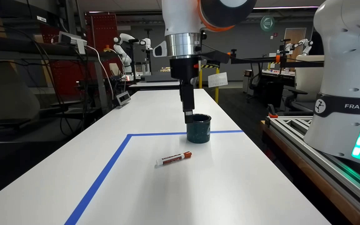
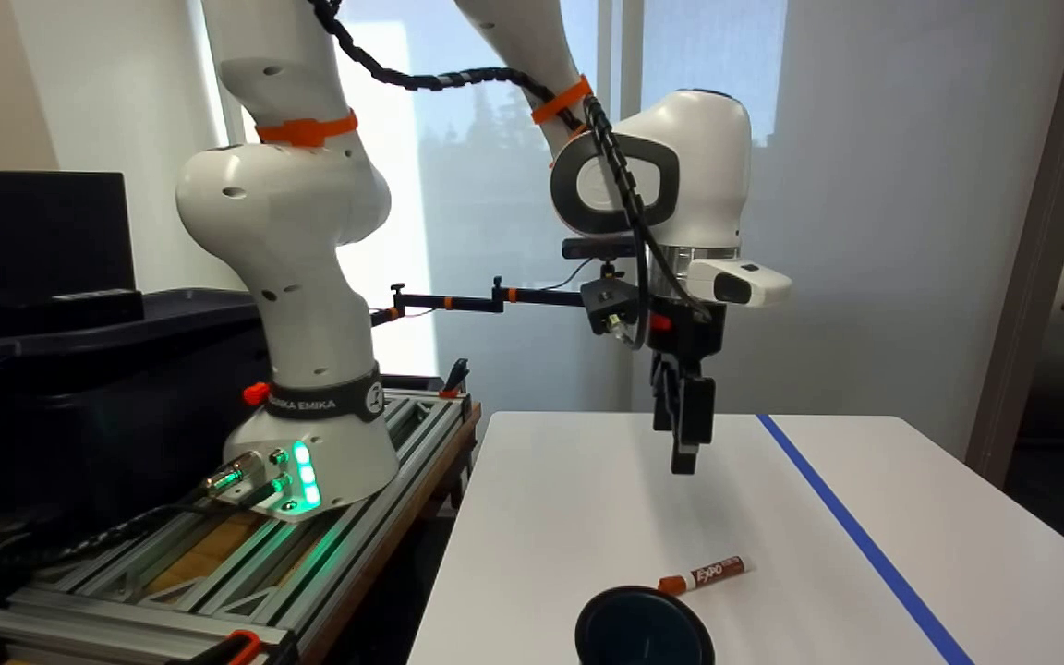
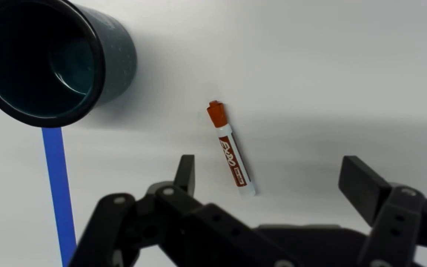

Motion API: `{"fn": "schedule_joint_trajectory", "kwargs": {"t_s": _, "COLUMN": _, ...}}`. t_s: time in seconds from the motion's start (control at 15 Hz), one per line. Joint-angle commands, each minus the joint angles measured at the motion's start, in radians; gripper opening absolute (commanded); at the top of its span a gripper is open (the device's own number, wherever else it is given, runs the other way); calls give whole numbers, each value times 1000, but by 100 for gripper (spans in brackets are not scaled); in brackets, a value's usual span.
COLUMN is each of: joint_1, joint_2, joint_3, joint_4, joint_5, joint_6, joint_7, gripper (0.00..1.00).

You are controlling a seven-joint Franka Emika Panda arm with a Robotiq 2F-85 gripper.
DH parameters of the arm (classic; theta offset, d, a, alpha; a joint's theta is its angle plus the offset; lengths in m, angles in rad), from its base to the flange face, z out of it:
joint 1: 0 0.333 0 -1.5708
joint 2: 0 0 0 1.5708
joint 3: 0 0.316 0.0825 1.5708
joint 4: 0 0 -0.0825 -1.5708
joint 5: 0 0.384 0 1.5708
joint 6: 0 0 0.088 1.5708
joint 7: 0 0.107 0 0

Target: Remove the marker from the cup and put it on the table

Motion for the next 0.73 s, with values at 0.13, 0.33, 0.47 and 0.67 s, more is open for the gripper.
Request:
{"fn": "schedule_joint_trajectory", "kwargs": {"t_s": 0.13, "joint_1": 1, "joint_2": 7, "joint_3": -2, "joint_4": 2, "joint_5": 1, "joint_6": -2, "joint_7": -1, "gripper": 100}}
{"fn": "schedule_joint_trajectory", "kwargs": {"t_s": 0.33, "joint_1": 1, "joint_2": 9, "joint_3": -2, "joint_4": 3, "joint_5": 1, "joint_6": -2, "joint_7": -1, "gripper": 100}}
{"fn": "schedule_joint_trajectory", "kwargs": {"t_s": 0.47, "joint_1": 1, "joint_2": 9, "joint_3": -2, "joint_4": 3, "joint_5": 1, "joint_6": -2, "joint_7": -1, "gripper": 100}}
{"fn": "schedule_joint_trajectory", "kwargs": {"t_s": 0.67, "joint_1": 1, "joint_2": 9, "joint_3": -2, "joint_4": 3, "joint_5": 1, "joint_6": -2, "joint_7": -1, "gripper": 100}}
